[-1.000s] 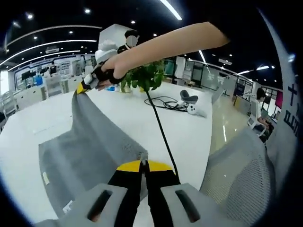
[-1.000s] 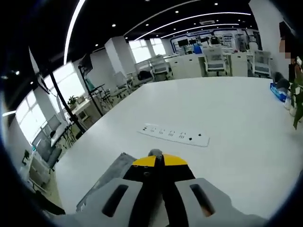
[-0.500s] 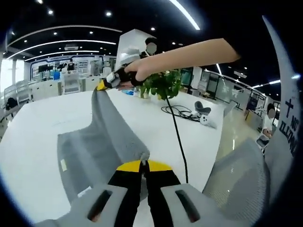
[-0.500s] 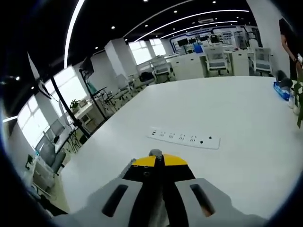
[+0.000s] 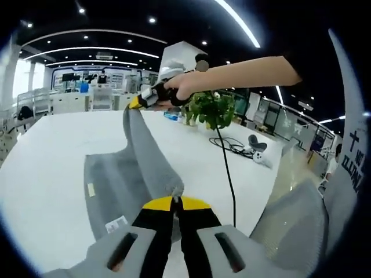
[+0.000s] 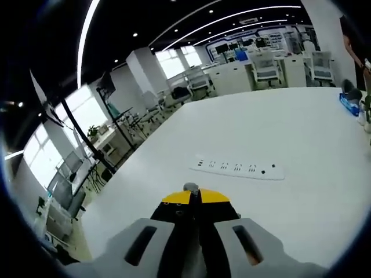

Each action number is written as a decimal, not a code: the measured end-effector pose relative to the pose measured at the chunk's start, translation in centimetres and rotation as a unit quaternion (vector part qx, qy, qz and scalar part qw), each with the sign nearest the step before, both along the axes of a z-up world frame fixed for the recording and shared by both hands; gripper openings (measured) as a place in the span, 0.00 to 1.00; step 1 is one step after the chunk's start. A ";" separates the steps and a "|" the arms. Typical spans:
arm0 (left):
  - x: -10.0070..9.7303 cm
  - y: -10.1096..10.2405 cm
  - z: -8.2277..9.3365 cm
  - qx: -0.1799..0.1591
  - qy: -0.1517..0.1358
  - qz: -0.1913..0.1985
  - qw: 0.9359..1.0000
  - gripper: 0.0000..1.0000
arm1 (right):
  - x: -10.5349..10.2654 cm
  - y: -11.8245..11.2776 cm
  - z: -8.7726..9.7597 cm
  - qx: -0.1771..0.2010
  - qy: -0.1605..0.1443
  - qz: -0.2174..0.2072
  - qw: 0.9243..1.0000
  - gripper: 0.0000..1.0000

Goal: Fold the towel on the table until its edges align and the towel forms a compact rectangular stack.

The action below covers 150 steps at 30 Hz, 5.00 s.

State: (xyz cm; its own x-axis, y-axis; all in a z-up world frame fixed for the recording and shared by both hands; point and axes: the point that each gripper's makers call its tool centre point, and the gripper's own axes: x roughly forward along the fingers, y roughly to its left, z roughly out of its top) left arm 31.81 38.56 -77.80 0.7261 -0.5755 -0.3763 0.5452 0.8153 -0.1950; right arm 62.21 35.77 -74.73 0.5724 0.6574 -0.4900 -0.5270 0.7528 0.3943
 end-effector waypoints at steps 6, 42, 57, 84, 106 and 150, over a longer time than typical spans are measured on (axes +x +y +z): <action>-0.1 2.1 -0.7 -0.008 0.014 0.023 1.000 0.03 | -0.3 2.3 -1.0 -0.004 0.006 0.012 1.000 0.00; -0.9 8.4 -8.8 -0.060 0.117 0.121 0.984 0.03 | -0.2 9.9 -9.8 -0.048 0.042 0.047 0.997 0.01; -1.1 9.5 -10.9 -0.095 0.148 0.153 0.972 0.04 | 1.5 12.7 -13.2 -0.050 0.034 0.069 0.996 0.06; 1.4 10.6 -10.1 -0.058 0.141 0.156 0.976 0.16 | -1.3 10.3 -12.2 -0.072 -0.005 0.116 0.991 0.23; 9.9 12.1 -9.2 0.037 0.098 0.101 0.989 0.25 | -4.2 3.5 -12.1 -0.108 -0.011 0.115 0.987 0.38; 13.9 9.6 -11.8 0.048 0.135 0.069 0.987 0.06 | -12.1 -2.9 -16.3 -0.093 0.043 0.059 0.993 0.38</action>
